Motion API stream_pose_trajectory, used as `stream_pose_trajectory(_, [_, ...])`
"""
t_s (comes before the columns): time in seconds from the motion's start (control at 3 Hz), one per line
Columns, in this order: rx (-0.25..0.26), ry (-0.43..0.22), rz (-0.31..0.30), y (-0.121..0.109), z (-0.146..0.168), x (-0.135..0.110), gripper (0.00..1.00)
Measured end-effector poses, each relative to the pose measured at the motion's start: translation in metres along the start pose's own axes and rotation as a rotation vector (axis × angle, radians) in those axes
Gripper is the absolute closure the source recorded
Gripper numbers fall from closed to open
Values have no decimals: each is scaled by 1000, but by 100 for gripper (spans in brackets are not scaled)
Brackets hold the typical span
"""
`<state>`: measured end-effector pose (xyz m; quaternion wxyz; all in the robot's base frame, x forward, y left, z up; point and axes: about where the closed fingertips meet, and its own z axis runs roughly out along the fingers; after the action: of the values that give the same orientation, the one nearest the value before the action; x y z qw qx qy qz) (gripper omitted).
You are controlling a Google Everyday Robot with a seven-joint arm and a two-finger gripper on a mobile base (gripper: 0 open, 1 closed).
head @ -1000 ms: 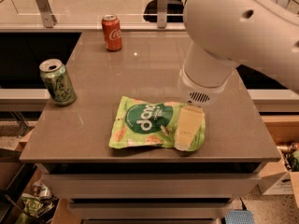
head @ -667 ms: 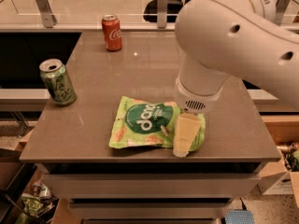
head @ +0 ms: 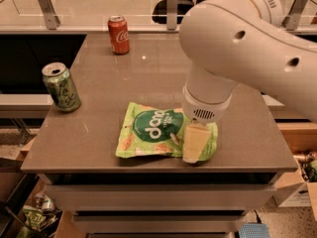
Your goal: Move green rice chip bag near coke can
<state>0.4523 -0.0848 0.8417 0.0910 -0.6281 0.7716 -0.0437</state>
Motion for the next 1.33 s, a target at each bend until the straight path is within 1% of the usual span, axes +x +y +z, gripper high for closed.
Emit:
stream_pose_trajectory(1.0, [3,0,-4,1,-1,-1,87])
stream_pose_trajectory(1.33, [3,-1,-5,1,-1,-2,100])
